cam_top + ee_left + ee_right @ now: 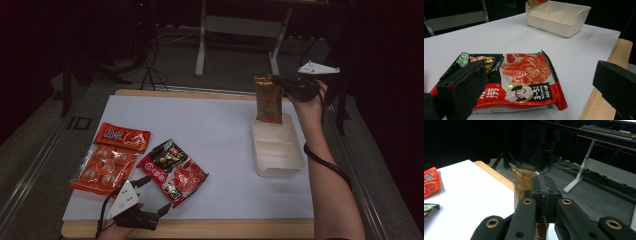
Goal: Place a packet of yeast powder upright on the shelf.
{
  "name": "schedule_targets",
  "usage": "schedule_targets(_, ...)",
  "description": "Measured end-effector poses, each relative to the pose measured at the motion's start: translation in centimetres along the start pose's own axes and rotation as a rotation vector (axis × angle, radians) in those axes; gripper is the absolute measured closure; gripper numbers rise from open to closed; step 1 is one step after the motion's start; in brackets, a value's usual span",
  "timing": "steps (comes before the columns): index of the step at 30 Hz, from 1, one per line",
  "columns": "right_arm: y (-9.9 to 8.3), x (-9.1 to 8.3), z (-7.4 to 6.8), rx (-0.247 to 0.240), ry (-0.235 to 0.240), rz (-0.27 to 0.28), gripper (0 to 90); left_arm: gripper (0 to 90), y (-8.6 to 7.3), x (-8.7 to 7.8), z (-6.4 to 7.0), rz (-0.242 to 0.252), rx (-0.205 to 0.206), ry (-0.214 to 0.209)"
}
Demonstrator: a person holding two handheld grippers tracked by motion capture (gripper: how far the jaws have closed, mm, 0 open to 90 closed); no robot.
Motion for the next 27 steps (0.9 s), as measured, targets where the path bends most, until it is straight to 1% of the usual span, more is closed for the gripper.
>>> schedule_targets(7,-1.4,1.0,0.8,0.004,0.002,0.013,89.1,0.1,0.0,0.0,0.0,-0.003,-0.003,0.001)
schedule_targets(10,-1.9,1.3,0.9,-0.001,0.030,0.017,88.7,0.1,0.0,0.1,0.0,-0.005,-0.001,0.000)
schedule_targets(14,-2.6,1.6,0.8,0.009,0.060,-0.013,88.6,0.1,0.0,0.1,0.0,-0.005,-0.001,-0.004)
schedule_targets(16,-3.0,1.8,0.8,0.024,0.074,-0.022,88.6,0.1,0.0,0.1,0.0,-0.003,-0.002,-0.004)
schedule_targets(19,-3.5,1.8,0.8,0.045,0.080,-0.025,88.6,0.1,0.0,0.0,0.0,-0.002,-0.003,-0.004)
schedule_targets(21,-3.8,1.8,1.0,0.073,0.079,-0.022,88.5,0.1,0.0,0.0,0.0,-0.003,-0.001,-0.003)
schedule_targets(22,-4.0,1.7,1.0,0.091,0.086,-0.016,88.4,0.1,0.0,0.0,0.0,-0.004,-0.001,-0.003)
schedule_targets(23,-4.2,1.7,1.1,0.097,0.084,-0.019,88.4,0.1,0.0,0.1,0.0,-0.004,-0.001,-0.003)
schedule_targets(24,-4.6,1.7,1.2,0.101,0.068,-0.052,88.4,0.1,0.0,0.1,0.1,-0.003,-0.002,-0.003)
schedule_targets(26,-5.2,1.7,1.3,0.096,0.069,-0.076,88.4,0.1,0.0,0.1,0.1,-0.003,-0.003,-0.003)
schedule_targets(27,-5.6,1.7,1.4,0.094,0.062,-0.091,88.4,0.1,0.0,0.1,0.1,-0.004,-0.003,-0.004)
Point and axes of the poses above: each handheld gripper's, and its own axes: x roughly forward along the jaws, y roughly out of its top, z roughly to its right, the point moved 3 cm from there along x, roughly forward along the jaws
